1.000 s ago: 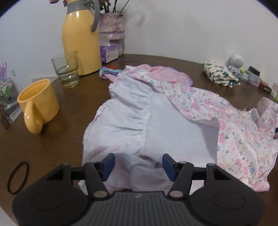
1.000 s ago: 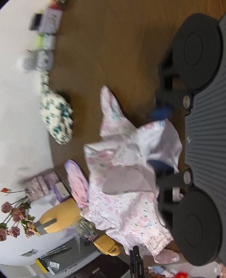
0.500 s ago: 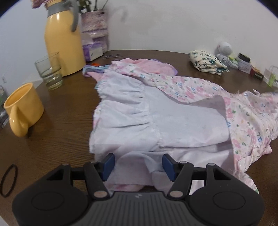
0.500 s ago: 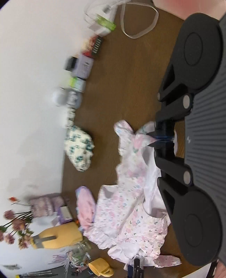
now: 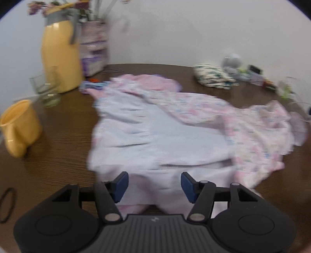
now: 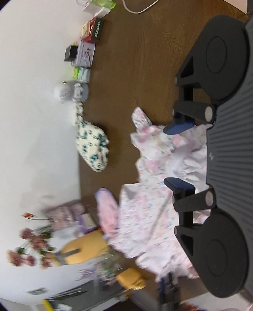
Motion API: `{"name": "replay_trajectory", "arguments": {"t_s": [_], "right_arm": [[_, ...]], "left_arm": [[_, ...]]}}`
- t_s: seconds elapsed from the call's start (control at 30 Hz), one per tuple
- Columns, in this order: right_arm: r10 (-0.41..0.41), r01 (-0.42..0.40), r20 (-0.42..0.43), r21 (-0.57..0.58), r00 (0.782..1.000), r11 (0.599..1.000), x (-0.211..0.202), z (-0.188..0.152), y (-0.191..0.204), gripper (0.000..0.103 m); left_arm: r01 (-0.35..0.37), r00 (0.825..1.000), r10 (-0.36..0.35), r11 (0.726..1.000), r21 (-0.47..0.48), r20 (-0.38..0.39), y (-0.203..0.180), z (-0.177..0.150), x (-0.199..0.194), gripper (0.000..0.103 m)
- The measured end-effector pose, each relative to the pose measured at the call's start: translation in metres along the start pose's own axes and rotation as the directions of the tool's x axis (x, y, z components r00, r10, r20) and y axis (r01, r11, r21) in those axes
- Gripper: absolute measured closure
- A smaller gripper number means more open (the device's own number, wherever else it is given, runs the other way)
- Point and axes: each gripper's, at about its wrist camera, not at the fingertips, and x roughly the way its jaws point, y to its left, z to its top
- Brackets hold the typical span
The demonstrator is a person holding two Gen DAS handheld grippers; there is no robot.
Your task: Fold clothes
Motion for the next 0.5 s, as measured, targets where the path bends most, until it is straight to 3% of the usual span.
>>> {"name": "replay_trajectory", "arguments": {"t_s": [0.1, 0.27, 0.4, 0.5], "right_arm": [[-0.035, 0.035, 0.011, 0.046, 0.999, 0.998, 0.001, 0.008, -0.020, 0.053], [-0.051, 0.056, -0.043, 0.119, 0.998, 0.991, 0.037, 0.011, -0.047, 0.053], [0.033, -0.022, -0.055, 0.178, 0.998, 0.984, 0.072, 0.008, -0.059, 0.053], [0.090, -0.078, -0.050, 0.204, 0.995, 0.976, 0.096, 0.007, -0.062, 0.053]], "left_arm": [[0.121, 0.993, -0.121, 0.993, 0.011, -0.013, -0.018, 0.003, -0.002, 0.045], [0.277, 0.957, -0.280, 0.960, -0.038, -0.083, -0.045, 0.002, 0.015, 0.044], [0.246, 0.958, -0.247, 0.969, -0.025, -0.144, -0.063, -0.004, 0.034, 0.044], [0.229, 0.963, -0.230, 0.973, -0.019, -0.144, -0.066, -0.006, 0.039, 0.047]]}}
